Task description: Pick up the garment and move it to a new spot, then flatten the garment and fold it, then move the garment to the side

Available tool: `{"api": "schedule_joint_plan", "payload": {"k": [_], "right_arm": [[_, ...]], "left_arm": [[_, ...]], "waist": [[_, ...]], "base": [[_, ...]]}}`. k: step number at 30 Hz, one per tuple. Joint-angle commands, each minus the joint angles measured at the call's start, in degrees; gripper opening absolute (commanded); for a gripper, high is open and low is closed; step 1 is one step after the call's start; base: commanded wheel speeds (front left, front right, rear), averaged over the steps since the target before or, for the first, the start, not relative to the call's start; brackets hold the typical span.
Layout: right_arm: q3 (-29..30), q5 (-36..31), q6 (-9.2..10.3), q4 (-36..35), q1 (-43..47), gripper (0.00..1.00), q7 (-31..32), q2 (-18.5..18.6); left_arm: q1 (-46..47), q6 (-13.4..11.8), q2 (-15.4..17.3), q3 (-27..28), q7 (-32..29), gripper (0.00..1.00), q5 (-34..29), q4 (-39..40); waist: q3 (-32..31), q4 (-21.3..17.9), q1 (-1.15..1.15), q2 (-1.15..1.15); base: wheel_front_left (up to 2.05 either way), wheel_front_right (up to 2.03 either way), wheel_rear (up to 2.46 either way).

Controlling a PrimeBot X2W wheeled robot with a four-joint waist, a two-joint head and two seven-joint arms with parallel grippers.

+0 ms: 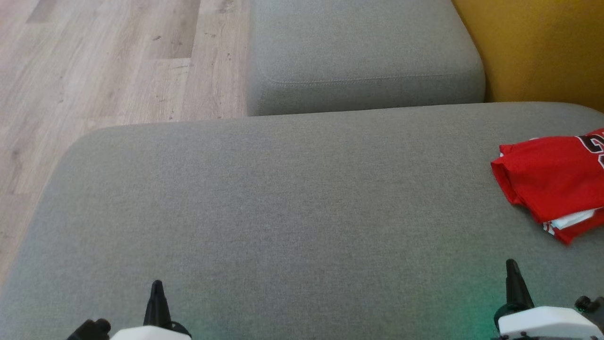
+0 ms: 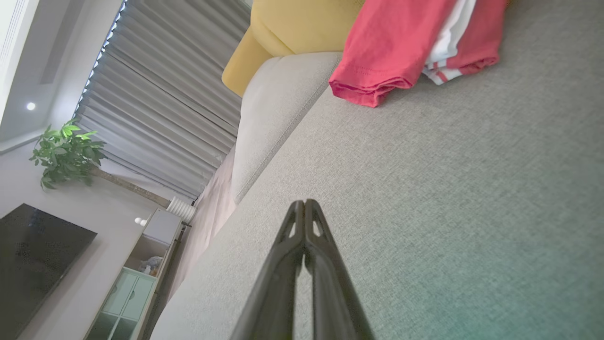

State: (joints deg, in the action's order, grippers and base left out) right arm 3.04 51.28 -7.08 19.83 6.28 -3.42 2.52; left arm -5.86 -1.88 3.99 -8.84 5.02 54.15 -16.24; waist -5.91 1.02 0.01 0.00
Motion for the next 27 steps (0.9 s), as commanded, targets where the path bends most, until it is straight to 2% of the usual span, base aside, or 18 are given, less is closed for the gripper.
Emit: {"api": "schedule_joint_plan", "payload": {"k": [1,27], "right_arm": [[-0.2,1.8,-0.23,-2.3,-3.9,0.0,0.5,0.2],[1.6,20.3,-0.31,-4.0,-8.0,0.0,5.0,0.3]], "left_arm": [[3.7,0.8,0.5,2.1,-0.4,0.0,1.6,1.9],[7.6,4.9,0.4,7.4,-4.9,0.0,19.6,2.1]], "waist": [[0.2,0.0,-0.01,0.0],[3.0,-0.5,-0.01,0.0]], "base": [[0.0,0.0,0.0],[0.0,0.0,0.0]]}}
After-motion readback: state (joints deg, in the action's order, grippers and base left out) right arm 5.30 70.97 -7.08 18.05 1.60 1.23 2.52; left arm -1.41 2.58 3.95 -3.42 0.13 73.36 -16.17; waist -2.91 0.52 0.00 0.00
